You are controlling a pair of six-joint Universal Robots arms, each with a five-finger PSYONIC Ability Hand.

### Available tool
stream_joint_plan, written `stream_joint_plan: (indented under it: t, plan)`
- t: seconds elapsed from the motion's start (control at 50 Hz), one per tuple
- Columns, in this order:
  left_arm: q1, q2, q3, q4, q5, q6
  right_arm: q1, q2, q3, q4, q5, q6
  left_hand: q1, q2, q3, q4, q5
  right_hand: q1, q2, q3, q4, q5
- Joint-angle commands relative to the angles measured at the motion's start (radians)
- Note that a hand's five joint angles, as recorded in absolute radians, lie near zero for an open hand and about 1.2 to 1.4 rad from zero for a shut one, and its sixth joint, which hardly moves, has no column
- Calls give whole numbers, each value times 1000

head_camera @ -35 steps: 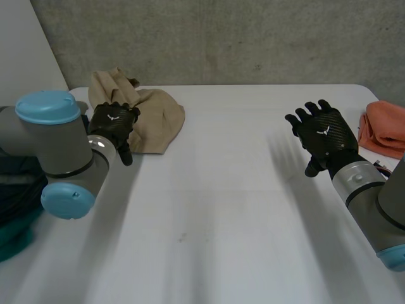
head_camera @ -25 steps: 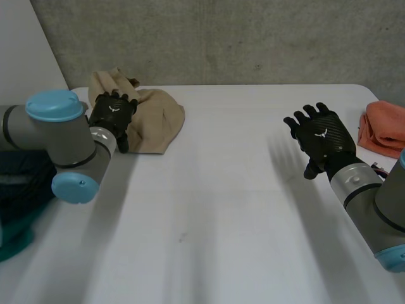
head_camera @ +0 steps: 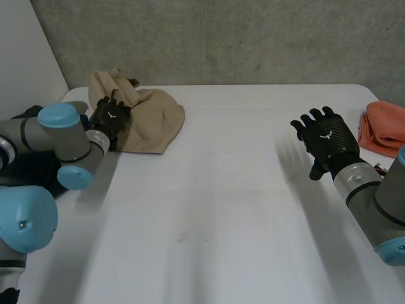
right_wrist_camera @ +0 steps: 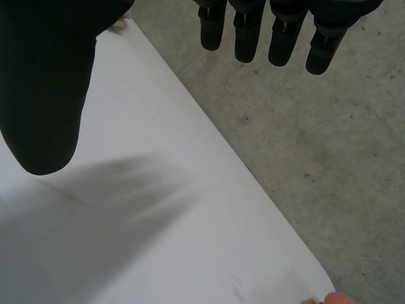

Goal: Fold the laundry.

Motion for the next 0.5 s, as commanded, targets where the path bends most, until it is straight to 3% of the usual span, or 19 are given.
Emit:
stream_joint_plan:
  t: [0.02, 0.06, 0.12, 0.2, 0.28, 0.4, 0.5]
  plan:
    - [5, -49, 66, 5, 28, -1, -3, 5, -4, 2, 2, 0, 607, 599, 592, 600, 579, -42, -33, -30, -26, -47]
    - [-1, -22, 61, 11, 19, -4, -5, 7, -5, 3, 3, 0, 1199, 1191, 1185, 1193, 1171, -42, -33, -30, -26, -47]
    - [-9, 37, 24, 45, -29, -16, -5, 6, -7, 3, 6, 0, 1202, 1194, 1188, 1196, 1174, -42, -33, -30, -26, -47]
    - [-30, 223, -138, 221, -174, -117, -3, 5, -5, 3, 8, -1, 1202, 1194, 1188, 1196, 1174, -42, -33, -30, -26, -47]
    - [-68, 391, -290, 350, -159, -209, -5, 1, -5, 3, 13, 0, 1202, 1194, 1188, 1196, 1174, -42, -33, -30, -26, -47]
    - [-157, 604, -446, 300, -147, -324, -15, -7, -8, 3, 19, 6, 1202, 1194, 1188, 1196, 1174, -42, -33, -30, -26, -47]
    - [-288, 762, -563, 174, -155, -518, -26, -18, -11, 11, 23, 22, 1202, 1194, 1188, 1196, 1174, -42, -33, -30, -26, -47]
